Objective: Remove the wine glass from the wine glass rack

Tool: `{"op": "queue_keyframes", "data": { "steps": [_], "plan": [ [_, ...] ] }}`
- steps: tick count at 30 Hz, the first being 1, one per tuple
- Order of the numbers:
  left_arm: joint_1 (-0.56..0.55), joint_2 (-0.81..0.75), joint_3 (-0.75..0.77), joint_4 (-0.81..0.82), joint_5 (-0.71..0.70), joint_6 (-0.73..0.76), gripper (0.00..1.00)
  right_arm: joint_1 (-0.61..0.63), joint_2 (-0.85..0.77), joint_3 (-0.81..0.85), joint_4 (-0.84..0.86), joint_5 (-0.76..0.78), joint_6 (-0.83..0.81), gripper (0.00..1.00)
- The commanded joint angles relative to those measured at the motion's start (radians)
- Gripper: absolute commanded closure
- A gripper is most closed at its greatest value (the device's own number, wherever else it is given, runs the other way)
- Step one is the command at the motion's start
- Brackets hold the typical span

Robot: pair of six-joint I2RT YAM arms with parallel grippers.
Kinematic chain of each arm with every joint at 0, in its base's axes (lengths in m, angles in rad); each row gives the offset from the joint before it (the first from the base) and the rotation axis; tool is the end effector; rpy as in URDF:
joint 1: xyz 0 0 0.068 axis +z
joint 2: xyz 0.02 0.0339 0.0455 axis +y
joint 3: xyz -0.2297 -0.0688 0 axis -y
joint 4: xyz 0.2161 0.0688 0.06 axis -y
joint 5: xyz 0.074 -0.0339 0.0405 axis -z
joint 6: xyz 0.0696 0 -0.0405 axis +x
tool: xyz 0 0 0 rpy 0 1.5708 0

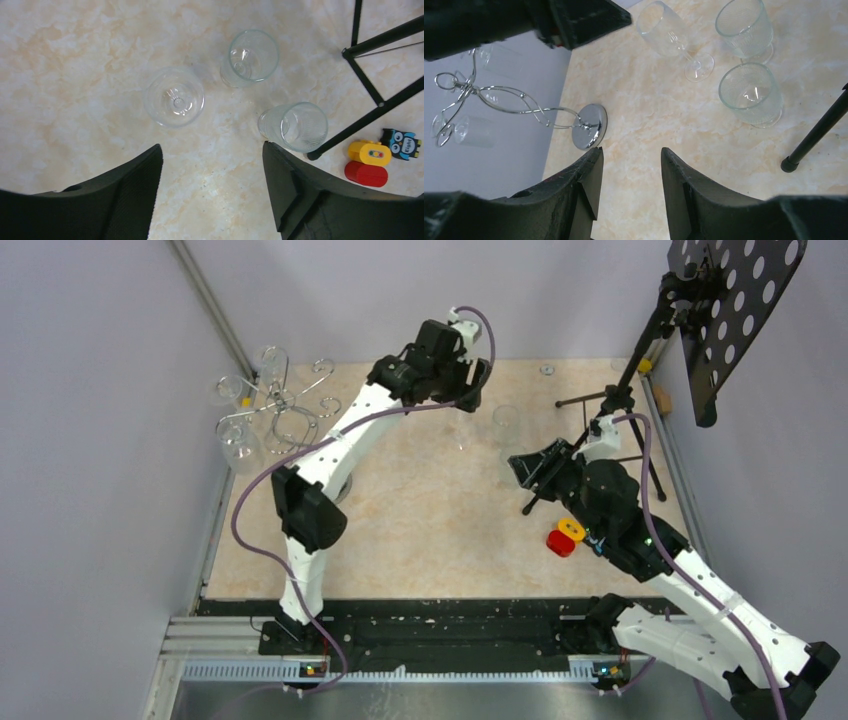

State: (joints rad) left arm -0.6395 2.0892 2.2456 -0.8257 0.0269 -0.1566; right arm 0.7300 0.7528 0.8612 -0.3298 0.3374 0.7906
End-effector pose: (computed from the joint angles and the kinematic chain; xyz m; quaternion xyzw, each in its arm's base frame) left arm 0.3604 -0.2704 0.3169 0.2209 0.8725 -0.1800 0.3968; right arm 0.1621 0.1142 0.3229 0.1282 0.7663 0.3294 0.5366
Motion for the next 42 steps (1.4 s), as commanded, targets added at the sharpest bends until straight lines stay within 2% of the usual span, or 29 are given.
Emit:
{"op": "queue_keyframes", "data": {
  "steps": [1,5,9,12,17,19,24,28,33,37,42],
  "plan": [
    [0.008,-0.239,0.012,0.022,-0.054,-0.005,0.19,-0.003,-0.025,-0.012,0.057,-0.025,0.011,0.51],
    [0.032,-0.368,0.002,-0.007,-0.082,-0.008,0.12,-0.003,-0.037,-0.017,0.072,-0.023,0.020,0.46],
    [0.120,-0.494,-0.038,-0.020,-0.065,-0.054,0.11,-0.003,-0.029,-0.006,0.089,-0.035,0.008,0.45],
    [0.252,-0.599,-0.098,-0.028,0.015,-0.112,0.11,-0.004,-0.021,-0.014,0.118,-0.051,0.003,0.45],
    [0.477,-0.756,-0.223,-0.055,0.035,-0.155,0.11,-0.003,0.005,-0.021,0.157,-0.077,0.001,0.46],
    [0.561,-0.805,-0.231,-0.095,-0.031,-0.190,0.15,-0.004,0.016,-0.017,0.163,-0.088,-0.003,0.46],
    [0.710,-0.922,-0.266,-0.173,-0.105,-0.208,0.15,-0.003,0.023,-0.028,0.177,-0.105,-0.004,0.46],
    [0.786,-0.967,-0.323,-0.218,-0.152,-0.281,0.15,-0.004,0.031,-0.045,0.209,-0.126,-0.003,0.46],
    [0.859,-1.068,-0.515,-0.193,-0.219,-0.346,0.15,-0.004,0.065,-0.041,0.215,-0.143,-0.044,0.46],
    [0.905,-1.118,-0.629,-0.184,-0.175,-0.388,0.16,-0.004,0.100,-0.019,0.206,-0.138,-0.080,0.46],
    [0.924,-1.170,-0.732,-0.134,-0.193,-0.432,0.23,-0.004,0.128,-0.007,0.221,-0.154,-0.101,0.46]
  ]
}}
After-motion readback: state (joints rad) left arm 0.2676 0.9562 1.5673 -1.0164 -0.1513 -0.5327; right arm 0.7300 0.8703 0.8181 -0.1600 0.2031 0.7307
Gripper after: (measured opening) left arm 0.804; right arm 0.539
